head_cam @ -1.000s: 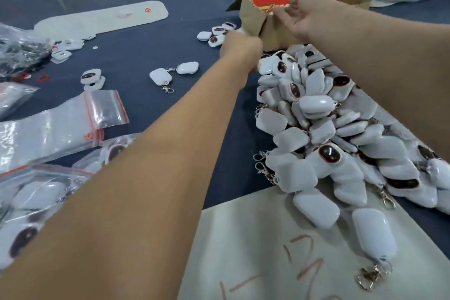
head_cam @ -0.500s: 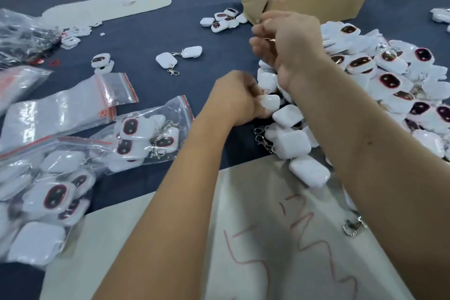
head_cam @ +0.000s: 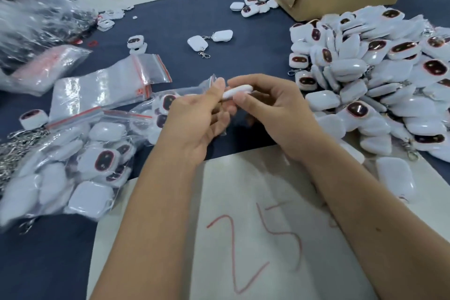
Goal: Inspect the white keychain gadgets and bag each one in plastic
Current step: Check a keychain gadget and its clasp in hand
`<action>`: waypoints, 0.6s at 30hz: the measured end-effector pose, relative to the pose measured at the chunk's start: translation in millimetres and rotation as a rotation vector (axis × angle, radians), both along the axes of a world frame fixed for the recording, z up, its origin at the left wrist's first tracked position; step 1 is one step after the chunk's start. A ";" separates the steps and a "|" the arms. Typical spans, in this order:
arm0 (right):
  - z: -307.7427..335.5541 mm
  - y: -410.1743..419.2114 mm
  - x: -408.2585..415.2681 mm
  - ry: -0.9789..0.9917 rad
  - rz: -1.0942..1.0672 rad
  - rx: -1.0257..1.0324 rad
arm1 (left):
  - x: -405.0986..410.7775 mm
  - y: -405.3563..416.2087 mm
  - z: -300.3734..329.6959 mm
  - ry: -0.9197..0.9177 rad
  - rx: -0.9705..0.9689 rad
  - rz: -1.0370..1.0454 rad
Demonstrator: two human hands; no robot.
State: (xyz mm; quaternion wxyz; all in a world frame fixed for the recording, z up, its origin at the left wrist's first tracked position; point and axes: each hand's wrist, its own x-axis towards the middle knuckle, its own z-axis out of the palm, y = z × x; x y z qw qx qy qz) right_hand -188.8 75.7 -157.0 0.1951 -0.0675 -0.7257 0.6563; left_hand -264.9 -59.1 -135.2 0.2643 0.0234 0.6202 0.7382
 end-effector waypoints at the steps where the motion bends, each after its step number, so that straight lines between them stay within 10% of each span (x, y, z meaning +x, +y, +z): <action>1: -1.9 0.9 -0.3 0.009 -0.041 -0.021 | 1.2 1.0 -2.2 0.067 -0.089 -0.013; 8: -10.7 2.9 -5.7 0.023 -0.252 0.016 | 3.7 -1.8 -9.9 0.482 -0.356 -0.036; 18: -5.0 4.9 -7.0 -0.078 -0.048 -0.048 | 0.5 -10.6 -4.7 0.289 -0.126 -0.051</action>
